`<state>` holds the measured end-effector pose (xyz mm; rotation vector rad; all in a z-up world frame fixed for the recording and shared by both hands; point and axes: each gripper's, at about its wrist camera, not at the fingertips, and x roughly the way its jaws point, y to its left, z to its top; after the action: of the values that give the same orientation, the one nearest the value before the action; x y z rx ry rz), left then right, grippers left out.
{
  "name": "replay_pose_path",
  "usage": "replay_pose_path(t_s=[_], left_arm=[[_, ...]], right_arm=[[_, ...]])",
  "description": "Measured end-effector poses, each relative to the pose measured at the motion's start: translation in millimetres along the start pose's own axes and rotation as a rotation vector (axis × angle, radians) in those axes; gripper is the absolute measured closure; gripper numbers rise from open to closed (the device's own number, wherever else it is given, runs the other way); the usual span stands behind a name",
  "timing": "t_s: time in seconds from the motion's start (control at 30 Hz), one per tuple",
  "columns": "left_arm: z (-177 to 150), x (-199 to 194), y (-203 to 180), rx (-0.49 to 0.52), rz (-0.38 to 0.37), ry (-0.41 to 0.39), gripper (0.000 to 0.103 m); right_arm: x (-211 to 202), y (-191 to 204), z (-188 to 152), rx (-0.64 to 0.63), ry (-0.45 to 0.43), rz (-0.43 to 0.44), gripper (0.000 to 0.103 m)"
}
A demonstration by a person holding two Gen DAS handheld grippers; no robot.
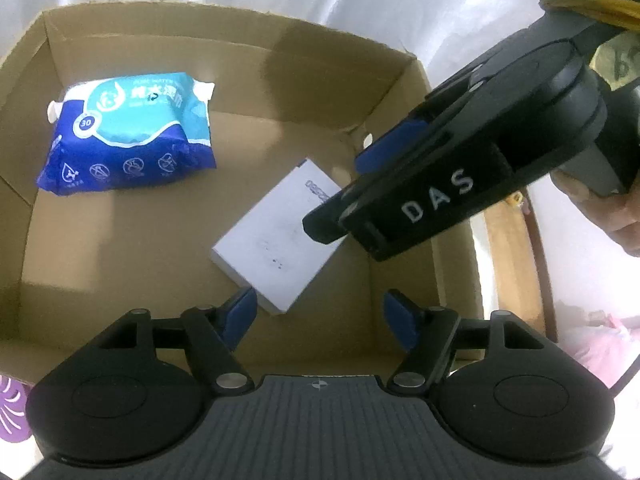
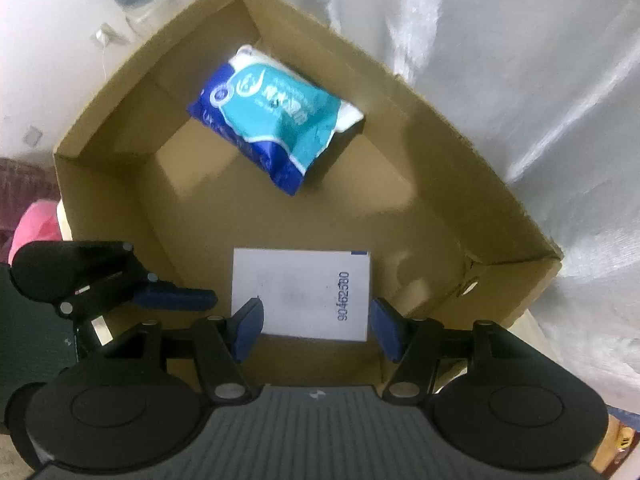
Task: Organize objects
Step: 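Lower the white box into the cardboard box beside the wipes pack, then open both grippers and release the white box inside the cardboard box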
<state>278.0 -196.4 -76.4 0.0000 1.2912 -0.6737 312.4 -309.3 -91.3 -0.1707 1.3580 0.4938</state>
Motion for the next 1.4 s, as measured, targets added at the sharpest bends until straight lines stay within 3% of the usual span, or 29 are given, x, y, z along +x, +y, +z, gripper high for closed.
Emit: replay_pose_path(t_s=[0.17,0.3,0.37,0.43,0.57,0.67,0.87,1.17,1.4], left_arm=[[-4.6,-13.5,0.7,0.020,0.034,-0.059,0.033],[-8.3,-30.2,-5.2,0.081,0.142,-0.171,0.036],[-6.9,-32.0,-6.7,0.118,0.217,-0.202,0.042],[-4.2,-31.6,-5.7,0.133,0.265,-0.213,0.045],[7.5,-17.5,3.4,0.131,0.290,-0.176,0.058],[9.7,-5.7,8.3,0.126,0.289,-0.148,0.066],[16.3,3.7,9.2,0.097,0.235,-0.099,0.068],[3.6,3.3,-0.7,0.057,0.093,-0.019,0.068],[-9.3,-17.2,-7.0,0.068,0.106,-0.075,0.067]], right_arm=[[-8.2,-3.9,-4.3,0.048,-0.061,0.031,0.040],[-12.6,10.4,-3.8,0.021,-0.138,0.029,0.041],[-12.8,18.8,-0.1,0.004,-0.179,0.014,0.046],[-8.6,22.2,5.6,0.004,-0.206,-0.002,0.049],[10.2,20.1,16.9,0.032,-0.202,-0.002,0.057],[26.1,18.8,21.3,0.039,-0.177,0.004,0.062],[47.3,16.3,23.9,0.031,-0.130,0.009,0.064],[52.1,17.5,13.9,0.006,-0.040,0.021,0.064],[47.0,25.2,8.9,0.001,-0.044,0.013,0.064]])
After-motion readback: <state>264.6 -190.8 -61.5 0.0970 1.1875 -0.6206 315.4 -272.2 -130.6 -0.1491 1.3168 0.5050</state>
